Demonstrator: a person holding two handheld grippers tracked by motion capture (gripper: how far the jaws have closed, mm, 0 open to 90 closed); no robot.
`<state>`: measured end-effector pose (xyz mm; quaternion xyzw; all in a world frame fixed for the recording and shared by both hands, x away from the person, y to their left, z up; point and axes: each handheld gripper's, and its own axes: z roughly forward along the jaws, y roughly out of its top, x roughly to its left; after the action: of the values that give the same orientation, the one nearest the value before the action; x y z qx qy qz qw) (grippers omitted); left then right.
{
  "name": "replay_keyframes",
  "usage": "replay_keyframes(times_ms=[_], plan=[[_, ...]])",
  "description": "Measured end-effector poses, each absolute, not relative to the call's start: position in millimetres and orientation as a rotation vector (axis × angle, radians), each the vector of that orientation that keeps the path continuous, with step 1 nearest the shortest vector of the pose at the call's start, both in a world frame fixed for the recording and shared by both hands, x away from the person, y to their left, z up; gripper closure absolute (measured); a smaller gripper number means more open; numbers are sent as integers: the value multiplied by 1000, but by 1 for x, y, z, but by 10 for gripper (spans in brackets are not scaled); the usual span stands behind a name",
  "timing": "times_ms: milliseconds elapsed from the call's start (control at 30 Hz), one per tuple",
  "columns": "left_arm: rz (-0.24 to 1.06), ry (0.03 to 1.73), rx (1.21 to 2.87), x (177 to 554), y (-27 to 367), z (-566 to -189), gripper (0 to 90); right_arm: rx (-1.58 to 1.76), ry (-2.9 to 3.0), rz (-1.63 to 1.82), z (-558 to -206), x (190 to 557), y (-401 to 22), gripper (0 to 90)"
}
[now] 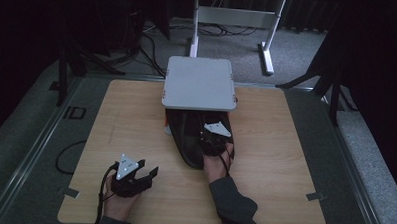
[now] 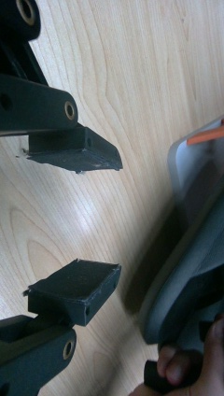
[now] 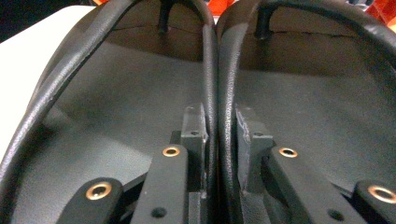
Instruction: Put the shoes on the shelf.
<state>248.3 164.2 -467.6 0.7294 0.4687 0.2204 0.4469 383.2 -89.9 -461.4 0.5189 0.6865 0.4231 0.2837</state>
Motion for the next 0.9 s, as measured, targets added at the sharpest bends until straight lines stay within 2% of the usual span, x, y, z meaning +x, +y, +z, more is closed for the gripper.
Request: replay_keyframes(times_ms=[433,900], plan=[[542,1156,1809,247,164,-467,434,1448,1755,1087,-462,394,-70,759],[540,1155,1812,247,164,-468,433,1484,1676,1040,-461,395,-79,758]])
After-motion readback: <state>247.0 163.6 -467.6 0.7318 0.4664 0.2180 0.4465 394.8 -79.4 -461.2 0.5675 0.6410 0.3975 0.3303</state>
